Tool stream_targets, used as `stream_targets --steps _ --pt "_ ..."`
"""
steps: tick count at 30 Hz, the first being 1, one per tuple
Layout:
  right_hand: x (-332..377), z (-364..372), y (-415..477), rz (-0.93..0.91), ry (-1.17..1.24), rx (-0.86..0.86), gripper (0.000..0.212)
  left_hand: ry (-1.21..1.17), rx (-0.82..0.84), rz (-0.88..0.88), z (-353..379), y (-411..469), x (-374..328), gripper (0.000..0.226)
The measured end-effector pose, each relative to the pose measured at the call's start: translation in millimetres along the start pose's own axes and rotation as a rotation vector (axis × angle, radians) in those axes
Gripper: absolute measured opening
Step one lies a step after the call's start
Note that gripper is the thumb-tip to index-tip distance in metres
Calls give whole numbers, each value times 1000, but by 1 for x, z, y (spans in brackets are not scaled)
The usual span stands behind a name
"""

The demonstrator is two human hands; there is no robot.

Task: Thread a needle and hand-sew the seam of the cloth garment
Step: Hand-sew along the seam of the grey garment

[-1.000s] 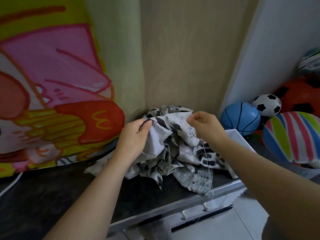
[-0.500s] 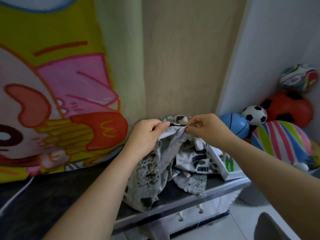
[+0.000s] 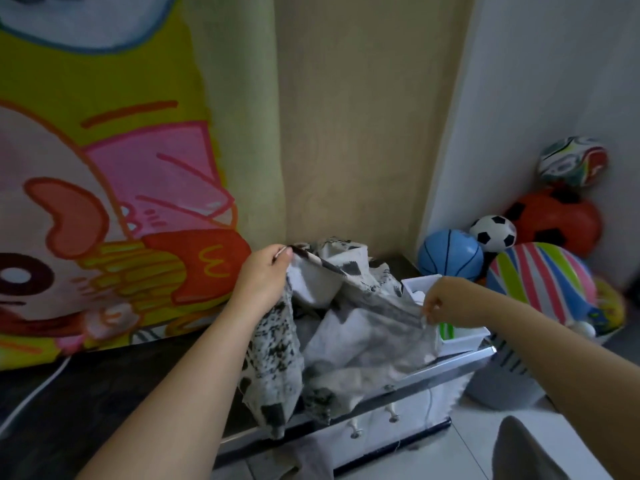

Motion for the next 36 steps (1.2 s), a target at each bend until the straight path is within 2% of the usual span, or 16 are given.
stream_targets --steps 3,8,11,14,16,19,20,22,24,26,28,30,32,33,34,36 --pt "8 -4 -3 -68 52 -44 17 -99 4 6 5 -3 -7 32" --pt "66 -22 -14 -314 697 -343 37 -207 98 98 6 -5 -25 31" --pt "96 -20 -12 -449 686 -300 27 -254 167 141 4 -5 -32 21" --pt "101 -15 -1 -444 629 -341 14 -285 204 141 2 -6 -30 5" --pt "92 -13 6 -395 681 -370 10 -132 273 163 3 -7 -21 10" --pt "72 -15 10 -291 884 -390 7 486 323 136 8 -3 7 19" --pt "65 -15 10 -247 924 -397 9 660 304 56 8 0 17 20" --pt "54 -13 10 -183 929 -403 13 759 287 -134 6 3 31 24" --pt "46 -11 9 -145 892 -364 14 483 363 -290 8 6 32 28" --pt "43 -7 7 -143 854 -234 15 -79 418 -503 17 9 24 28" --pt "42 -5 5 -172 899 -79 15 -459 328 -602 27 23 17 32" --pt "42 -9 2 -207 1043 -3 10 -617 144 -599 32 40 -1 34" --pt "43 -18 1 -252 1201 -66 9 -644 -37 -409 29 52 -38 28" --pt "42 -23 0 -274 1301 -169 9 -654 -98 -224 26 56 -61 27" --pt "39 -28 -1 -292 1402 -318 9 -681 -130 -4 25 57 -83 31" --pt "25 -36 -5 -324 1499 -671 9 -668 -26 294 39 55 -116 38"
Point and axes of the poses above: each hand's wrist, its own y-axis towards the middle knuckle, its own z-axis out of the palm, x = y × z, the point moved 2 cm from there along y, towards the middle knuckle, and after that the axes turned 14 degrees about y, right-handed, at the moved point
